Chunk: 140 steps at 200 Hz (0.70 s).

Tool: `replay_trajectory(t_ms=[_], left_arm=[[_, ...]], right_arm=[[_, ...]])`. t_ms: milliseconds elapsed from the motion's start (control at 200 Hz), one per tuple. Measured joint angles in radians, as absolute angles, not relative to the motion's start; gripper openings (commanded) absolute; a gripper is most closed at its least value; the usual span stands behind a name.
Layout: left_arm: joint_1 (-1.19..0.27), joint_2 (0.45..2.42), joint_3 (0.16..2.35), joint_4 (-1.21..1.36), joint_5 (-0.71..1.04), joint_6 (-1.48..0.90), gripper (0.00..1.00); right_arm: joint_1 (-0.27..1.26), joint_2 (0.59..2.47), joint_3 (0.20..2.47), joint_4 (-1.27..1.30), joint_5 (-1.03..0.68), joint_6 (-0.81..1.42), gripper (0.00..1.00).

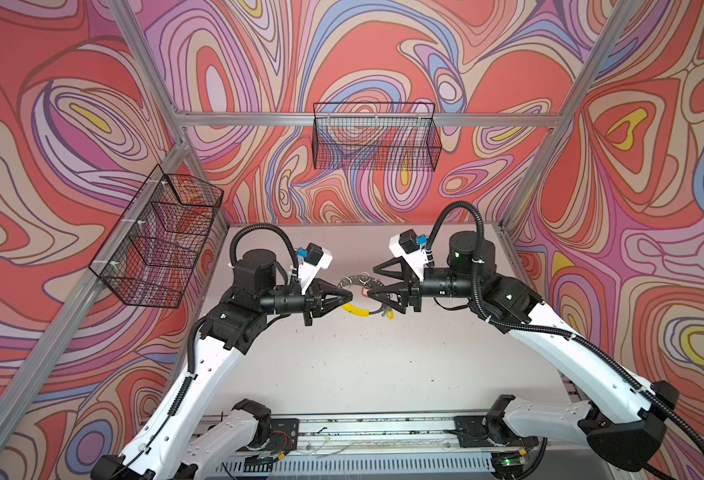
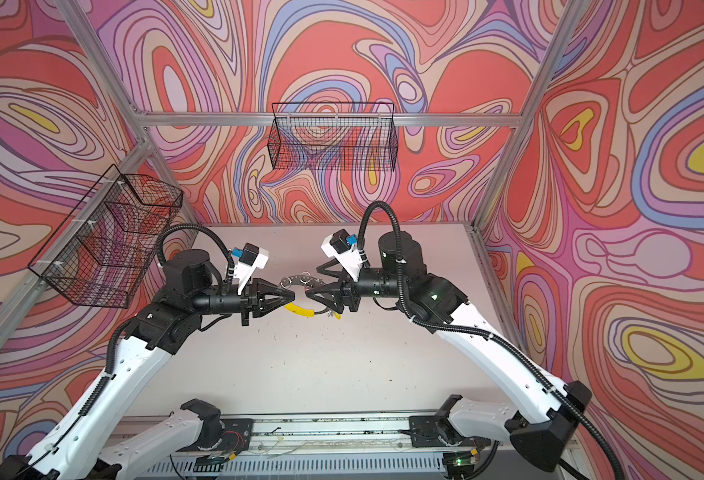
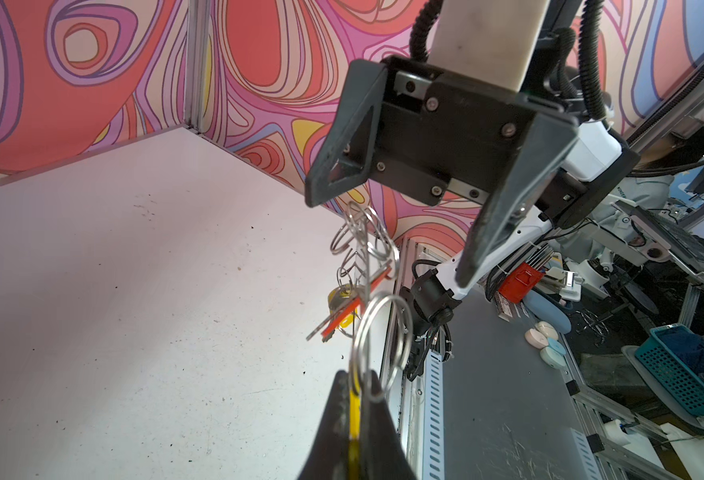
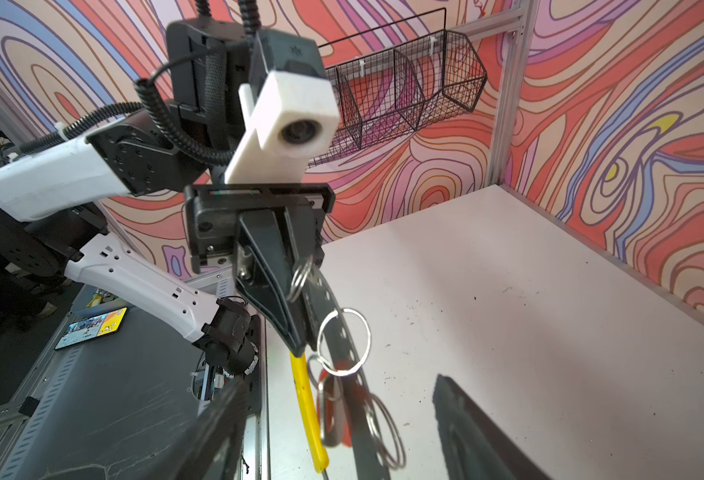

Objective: Put the keys on the keyring

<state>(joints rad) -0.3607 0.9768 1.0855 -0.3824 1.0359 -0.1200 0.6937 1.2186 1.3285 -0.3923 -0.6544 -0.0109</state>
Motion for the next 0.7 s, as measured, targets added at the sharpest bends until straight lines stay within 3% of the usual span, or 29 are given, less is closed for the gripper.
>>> replay_trajectory(t_ms=[280, 701], left_arm=[[-0.358, 0.975, 1.084, -0.369, 1.087, -0.139, 0.00], [-0.355, 0.975, 1.084, -0.365, 1.089, -0.154, 0.00]], right_arm=[[0.688, 1.254, 1.322, -0.327, -0.719, 0.002, 0.70], [0.688, 1.284, 1.277, -0.283, -0.748, 0.020, 0.44]])
